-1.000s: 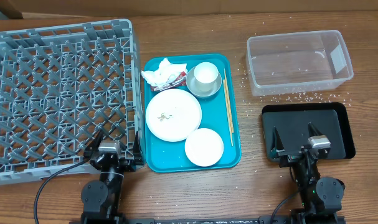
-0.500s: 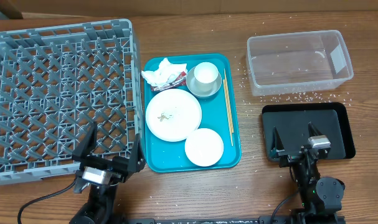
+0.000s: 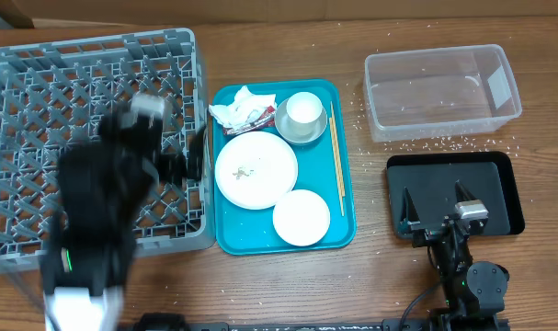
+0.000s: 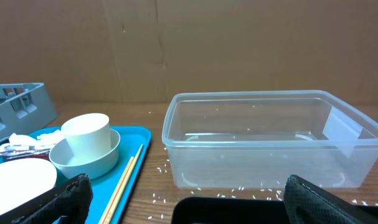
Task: Sort waste into correct bins and load items into the dishwasher
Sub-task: 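Reach the left gripper over the tray to the tissue and wrapper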
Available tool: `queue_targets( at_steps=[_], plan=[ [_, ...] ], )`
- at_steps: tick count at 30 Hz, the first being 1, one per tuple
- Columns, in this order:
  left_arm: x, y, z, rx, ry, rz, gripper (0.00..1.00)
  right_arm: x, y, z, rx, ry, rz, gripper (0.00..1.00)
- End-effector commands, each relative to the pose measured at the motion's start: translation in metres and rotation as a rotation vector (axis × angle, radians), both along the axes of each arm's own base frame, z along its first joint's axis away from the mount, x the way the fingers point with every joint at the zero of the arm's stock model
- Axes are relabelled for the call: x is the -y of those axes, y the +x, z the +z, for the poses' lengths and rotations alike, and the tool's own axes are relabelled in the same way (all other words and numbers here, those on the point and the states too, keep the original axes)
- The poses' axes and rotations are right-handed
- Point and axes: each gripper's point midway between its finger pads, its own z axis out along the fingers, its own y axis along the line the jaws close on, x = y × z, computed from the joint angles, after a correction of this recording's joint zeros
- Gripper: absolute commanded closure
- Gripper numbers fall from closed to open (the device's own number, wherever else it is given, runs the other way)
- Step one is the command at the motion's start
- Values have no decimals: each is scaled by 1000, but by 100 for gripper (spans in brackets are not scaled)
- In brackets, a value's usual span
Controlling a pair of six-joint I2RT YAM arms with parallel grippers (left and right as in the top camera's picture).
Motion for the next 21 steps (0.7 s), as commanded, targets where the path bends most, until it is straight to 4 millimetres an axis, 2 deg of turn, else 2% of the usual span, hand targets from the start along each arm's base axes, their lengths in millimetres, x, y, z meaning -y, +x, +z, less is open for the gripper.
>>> queue_targets(
  at_steps=[1, 5, 8, 10, 12, 17, 18, 21],
  plan=[
    [20, 39, 0, -158, -10, -116, 0, 3, 0, -1, 6, -1, -18, 0],
    [43, 76, -15, -289, -27, -214, 0, 3, 0, -1, 6, -1, -18, 0],
    [43, 106, -36, -345, 90, -140, 0, 3, 0, -1, 6, -1, -18, 0],
    [40, 127, -59, -375, 204, -55, 0, 3, 0, -1, 6, -1, -18, 0],
    [45, 139, -80, -400, 259, -30, 0, 3, 0, -1, 6, -1, -18, 0],
    [60, 151, -137, -510, 312, -60, 0, 3, 0, -1, 6, -1, -18, 0],
    [61, 153, -148, -526, 329, -75, 1, 3, 0, -1, 6, -1, -18, 0],
    [64, 159, -174, -560, 381, -120, 25, 3, 0, -1, 6, -1, -18, 0]
  ],
)
